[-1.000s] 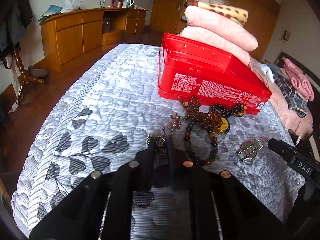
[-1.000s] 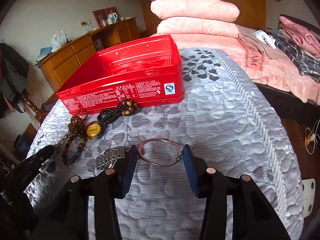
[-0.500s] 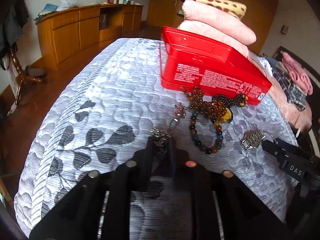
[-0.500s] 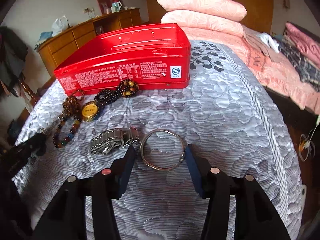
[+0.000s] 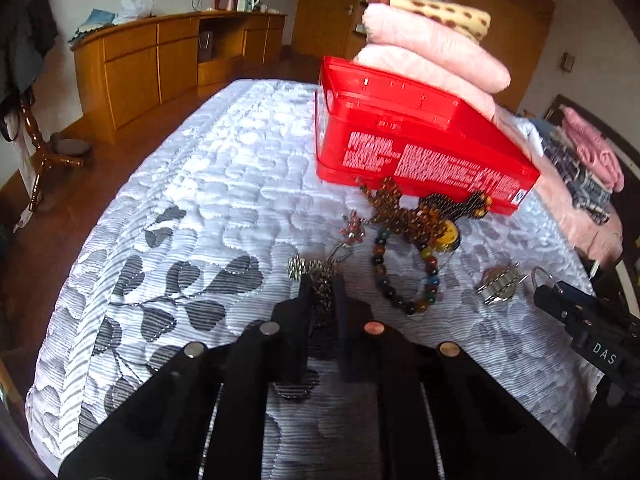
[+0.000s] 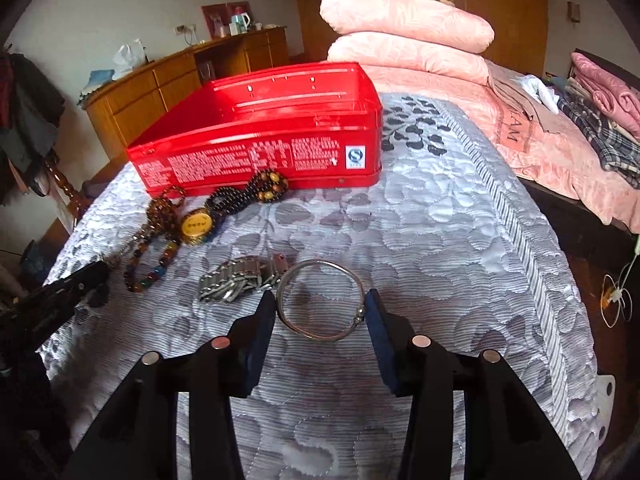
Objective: Organize jewelry
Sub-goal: 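Carry both items into the red tin and open both tools, then withdraw both tools from the tin back over the remaining jewelry, then grasp the multicolour bead bracelet with the left tool while the right tool grasps the silver watch, then lower both held items into the red tin and open both tools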
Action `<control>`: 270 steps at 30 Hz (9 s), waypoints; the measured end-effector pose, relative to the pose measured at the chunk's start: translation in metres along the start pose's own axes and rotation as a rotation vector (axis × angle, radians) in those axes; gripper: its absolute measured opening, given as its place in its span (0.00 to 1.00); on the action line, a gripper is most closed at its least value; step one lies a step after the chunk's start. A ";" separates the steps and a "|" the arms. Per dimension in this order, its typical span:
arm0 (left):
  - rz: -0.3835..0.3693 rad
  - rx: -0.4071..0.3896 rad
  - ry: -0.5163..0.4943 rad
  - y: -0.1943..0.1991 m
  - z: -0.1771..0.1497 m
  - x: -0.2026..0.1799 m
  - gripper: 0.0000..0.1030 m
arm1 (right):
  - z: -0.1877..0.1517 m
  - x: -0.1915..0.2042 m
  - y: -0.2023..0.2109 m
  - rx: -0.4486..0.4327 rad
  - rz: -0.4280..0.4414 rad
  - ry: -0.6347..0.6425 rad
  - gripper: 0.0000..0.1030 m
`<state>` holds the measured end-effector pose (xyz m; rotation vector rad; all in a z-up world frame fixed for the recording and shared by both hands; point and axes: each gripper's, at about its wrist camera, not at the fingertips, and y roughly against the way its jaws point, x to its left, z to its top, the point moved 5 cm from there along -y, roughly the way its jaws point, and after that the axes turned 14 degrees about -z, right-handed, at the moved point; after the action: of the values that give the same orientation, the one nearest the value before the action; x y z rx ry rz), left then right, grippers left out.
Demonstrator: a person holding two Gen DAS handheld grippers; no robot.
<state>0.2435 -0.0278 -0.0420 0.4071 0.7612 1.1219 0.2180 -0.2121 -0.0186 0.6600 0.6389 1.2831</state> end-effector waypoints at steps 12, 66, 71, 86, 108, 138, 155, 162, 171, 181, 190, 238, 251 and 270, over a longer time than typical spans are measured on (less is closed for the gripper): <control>-0.059 -0.144 -0.028 0.034 0.032 -0.020 0.09 | 0.030 -0.004 0.021 -0.087 0.017 -0.012 0.44; -0.074 -0.327 -0.113 -0.021 0.149 -0.037 0.75 | 0.135 -0.014 -0.025 -0.208 0.061 -0.160 0.64; -0.010 -0.375 -0.152 0.015 0.121 -0.033 0.91 | 0.098 -0.018 -0.008 -0.205 0.044 -0.153 0.80; 0.024 -0.320 -0.130 0.065 0.033 -0.019 0.95 | 0.010 -0.001 0.025 -0.142 0.048 -0.043 0.94; 0.067 -0.288 -0.165 0.063 -0.012 -0.022 0.95 | -0.020 0.017 0.026 -0.125 0.034 -0.029 0.94; 0.035 -0.273 -0.155 0.060 0.000 -0.004 0.95 | 0.004 0.058 -0.016 0.035 -0.082 -0.057 0.93; 0.098 -0.176 -0.203 0.040 0.001 -0.013 0.95 | 0.006 0.045 -0.024 0.067 -0.079 -0.003 0.52; 0.025 -0.119 -0.184 0.022 0.008 -0.033 0.95 | 0.002 0.034 -0.022 0.065 -0.055 0.029 0.43; 0.012 0.055 -0.130 -0.029 0.009 -0.050 0.94 | 0.000 0.025 -0.019 0.063 -0.004 0.036 0.43; -0.050 0.054 -0.128 -0.034 0.008 -0.066 0.51 | 0.000 0.021 -0.018 0.055 0.031 0.033 0.43; -0.047 0.156 -0.161 -0.061 0.000 -0.079 0.37 | -0.002 0.017 -0.017 0.051 0.036 0.029 0.43; -0.066 0.077 -0.065 -0.027 -0.007 -0.038 0.07 | -0.005 0.030 -0.007 0.004 0.017 0.054 0.26; -0.146 -0.057 -0.069 0.028 0.017 -0.049 0.06 | 0.004 0.022 0.017 -0.035 0.079 0.050 0.10; -0.218 -0.153 -0.067 0.058 0.046 -0.059 0.06 | 0.001 0.034 0.010 0.019 0.106 0.156 0.35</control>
<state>0.2257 -0.0546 0.0472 0.2255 0.6397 0.9501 0.2184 -0.1773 -0.0128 0.6196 0.7524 1.4387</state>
